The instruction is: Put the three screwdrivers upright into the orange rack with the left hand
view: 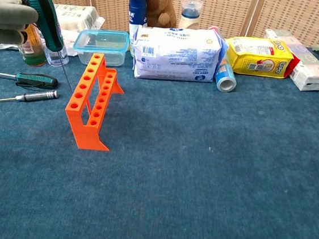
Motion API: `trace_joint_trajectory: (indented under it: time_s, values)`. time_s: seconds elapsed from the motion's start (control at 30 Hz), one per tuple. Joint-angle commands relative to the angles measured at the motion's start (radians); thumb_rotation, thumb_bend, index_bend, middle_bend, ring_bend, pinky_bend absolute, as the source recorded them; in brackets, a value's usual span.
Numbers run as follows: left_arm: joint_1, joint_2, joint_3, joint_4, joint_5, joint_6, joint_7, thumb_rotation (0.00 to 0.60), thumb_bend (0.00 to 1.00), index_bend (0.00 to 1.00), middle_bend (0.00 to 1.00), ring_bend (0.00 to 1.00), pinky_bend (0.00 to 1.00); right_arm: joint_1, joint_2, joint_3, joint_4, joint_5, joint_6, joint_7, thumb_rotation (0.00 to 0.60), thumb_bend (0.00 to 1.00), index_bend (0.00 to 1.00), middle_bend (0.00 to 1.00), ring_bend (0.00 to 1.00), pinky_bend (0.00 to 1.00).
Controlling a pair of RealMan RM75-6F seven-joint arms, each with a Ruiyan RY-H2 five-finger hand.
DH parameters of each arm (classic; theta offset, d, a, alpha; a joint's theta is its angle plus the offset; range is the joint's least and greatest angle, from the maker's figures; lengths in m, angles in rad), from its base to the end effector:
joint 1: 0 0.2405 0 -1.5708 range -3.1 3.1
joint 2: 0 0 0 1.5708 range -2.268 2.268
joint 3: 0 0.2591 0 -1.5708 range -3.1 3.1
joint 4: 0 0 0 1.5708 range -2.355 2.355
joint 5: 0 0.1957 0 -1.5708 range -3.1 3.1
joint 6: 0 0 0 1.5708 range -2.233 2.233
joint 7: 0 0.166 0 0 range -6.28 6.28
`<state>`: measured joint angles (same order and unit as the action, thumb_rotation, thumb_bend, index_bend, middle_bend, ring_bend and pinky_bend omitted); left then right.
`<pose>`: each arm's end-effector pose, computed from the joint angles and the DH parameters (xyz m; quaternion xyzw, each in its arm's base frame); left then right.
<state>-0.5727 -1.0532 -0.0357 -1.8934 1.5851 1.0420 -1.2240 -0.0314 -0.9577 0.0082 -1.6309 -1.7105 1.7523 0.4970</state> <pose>-0.1481 0.2771 0.0987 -0.4341 -0.7394 -0.5143 0.0195 -0.2838 -0.1542 0.2377 0.5313 -0.4167 0.5552 0.4856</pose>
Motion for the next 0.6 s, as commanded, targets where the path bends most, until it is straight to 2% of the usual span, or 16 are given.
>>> trace_joint_trajectory:
  time_s: [0.03,0.6]
  values:
    - [-0.001,-0.005,0.000,0.003,-0.012,-0.007,0.009,0.600,0.44,0.55,0.98,0.98,0.95,0.000,0.001,0.000,0.001,0.001,0.000,0.003,0.600,0.03,0.07,0.15,0.09,0.02]
    - [0.011,-0.030,0.011,0.030,-0.040,-0.013,0.036,0.600,0.44,0.55,0.98,0.98,0.95,-0.004,0.003,-0.001,0.006,-0.002,0.007,0.014,0.600,0.03,0.07,0.15,0.09,0.02]
